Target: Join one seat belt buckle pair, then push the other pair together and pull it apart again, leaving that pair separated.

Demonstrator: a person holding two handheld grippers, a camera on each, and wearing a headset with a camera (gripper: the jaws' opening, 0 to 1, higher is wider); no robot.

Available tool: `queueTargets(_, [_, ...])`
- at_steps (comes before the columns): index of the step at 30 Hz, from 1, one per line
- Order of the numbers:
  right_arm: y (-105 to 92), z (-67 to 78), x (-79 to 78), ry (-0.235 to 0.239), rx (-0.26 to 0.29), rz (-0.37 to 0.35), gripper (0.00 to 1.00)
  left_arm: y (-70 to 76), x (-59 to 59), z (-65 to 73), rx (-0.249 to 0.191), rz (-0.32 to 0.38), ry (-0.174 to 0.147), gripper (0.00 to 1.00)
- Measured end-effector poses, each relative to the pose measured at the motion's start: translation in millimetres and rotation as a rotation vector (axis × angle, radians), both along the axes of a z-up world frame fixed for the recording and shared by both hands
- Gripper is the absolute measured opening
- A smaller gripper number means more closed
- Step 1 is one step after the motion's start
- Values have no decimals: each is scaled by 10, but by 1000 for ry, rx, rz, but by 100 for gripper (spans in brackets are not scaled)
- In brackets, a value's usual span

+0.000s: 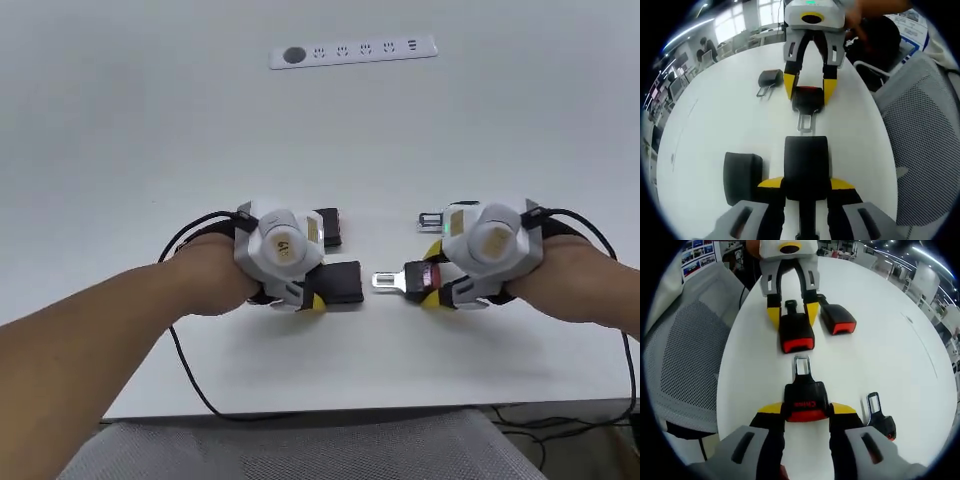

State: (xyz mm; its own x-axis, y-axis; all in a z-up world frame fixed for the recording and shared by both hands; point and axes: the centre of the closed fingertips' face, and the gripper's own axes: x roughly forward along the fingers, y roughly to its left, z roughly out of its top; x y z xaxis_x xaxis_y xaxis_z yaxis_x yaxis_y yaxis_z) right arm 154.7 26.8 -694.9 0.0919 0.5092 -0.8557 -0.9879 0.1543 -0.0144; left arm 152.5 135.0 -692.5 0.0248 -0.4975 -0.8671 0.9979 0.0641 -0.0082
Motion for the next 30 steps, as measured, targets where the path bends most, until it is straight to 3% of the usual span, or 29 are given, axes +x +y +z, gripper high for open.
queueTargets(6, [125,5,-12,-6,-19,23,33,-5,-9,-1,-7,-6,1,33])
queueTargets(19, [125,28,-6,-44,-52,54,33,1,-16,-3,2,2,6,33])
queueTargets(30, [223,27,-24,-26,-11,43,33,10,-17,2,-1,10,3,33])
